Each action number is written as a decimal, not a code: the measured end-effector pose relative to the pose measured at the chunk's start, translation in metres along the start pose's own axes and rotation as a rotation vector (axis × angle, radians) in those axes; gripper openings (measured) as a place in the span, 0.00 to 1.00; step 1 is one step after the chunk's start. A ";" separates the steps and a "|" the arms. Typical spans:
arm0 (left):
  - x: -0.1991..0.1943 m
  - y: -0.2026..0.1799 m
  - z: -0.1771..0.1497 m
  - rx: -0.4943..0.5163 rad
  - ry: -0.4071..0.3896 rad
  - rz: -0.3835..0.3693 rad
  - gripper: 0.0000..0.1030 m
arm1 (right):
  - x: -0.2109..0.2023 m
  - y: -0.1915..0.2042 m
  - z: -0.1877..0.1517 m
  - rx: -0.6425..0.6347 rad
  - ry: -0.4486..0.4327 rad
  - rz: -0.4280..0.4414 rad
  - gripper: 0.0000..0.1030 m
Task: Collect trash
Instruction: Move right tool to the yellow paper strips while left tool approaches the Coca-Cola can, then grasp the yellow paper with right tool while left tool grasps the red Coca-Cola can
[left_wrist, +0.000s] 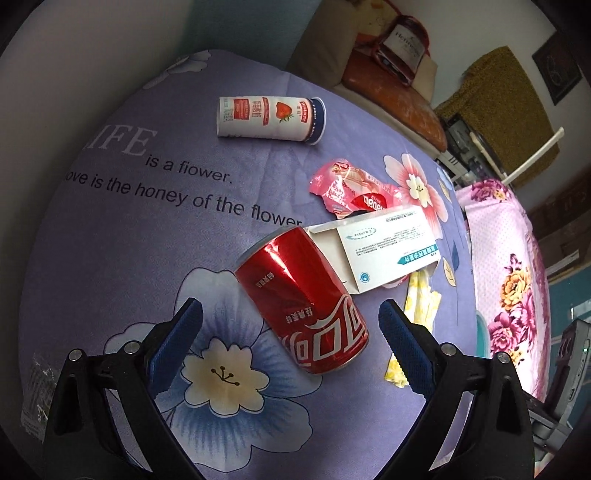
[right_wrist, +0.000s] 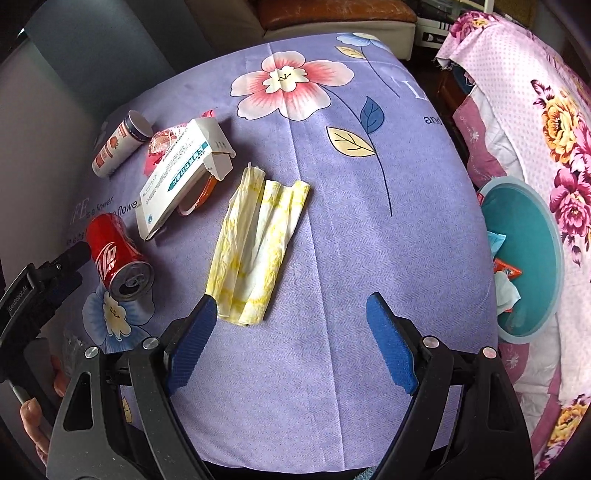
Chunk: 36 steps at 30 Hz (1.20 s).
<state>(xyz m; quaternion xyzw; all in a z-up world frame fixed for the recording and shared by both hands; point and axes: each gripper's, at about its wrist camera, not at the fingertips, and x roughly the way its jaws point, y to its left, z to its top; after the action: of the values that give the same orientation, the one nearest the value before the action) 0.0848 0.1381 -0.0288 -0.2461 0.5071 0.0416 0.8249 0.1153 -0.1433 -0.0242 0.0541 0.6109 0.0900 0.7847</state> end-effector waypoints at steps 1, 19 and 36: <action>0.004 -0.001 0.001 -0.004 0.003 0.002 0.93 | 0.002 0.002 0.002 -0.002 -0.001 0.001 0.77; 0.039 0.012 0.000 0.043 0.040 0.116 0.93 | 0.058 0.027 0.036 -0.013 0.039 -0.006 0.77; 0.049 0.003 0.029 0.202 0.015 0.185 0.89 | 0.064 0.061 0.014 -0.229 -0.034 -0.072 0.08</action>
<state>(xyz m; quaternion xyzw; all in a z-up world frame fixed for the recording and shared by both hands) 0.1309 0.1448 -0.0618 -0.1144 0.5353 0.0644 0.8344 0.1395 -0.0695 -0.0698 -0.0564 0.5846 0.1299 0.7988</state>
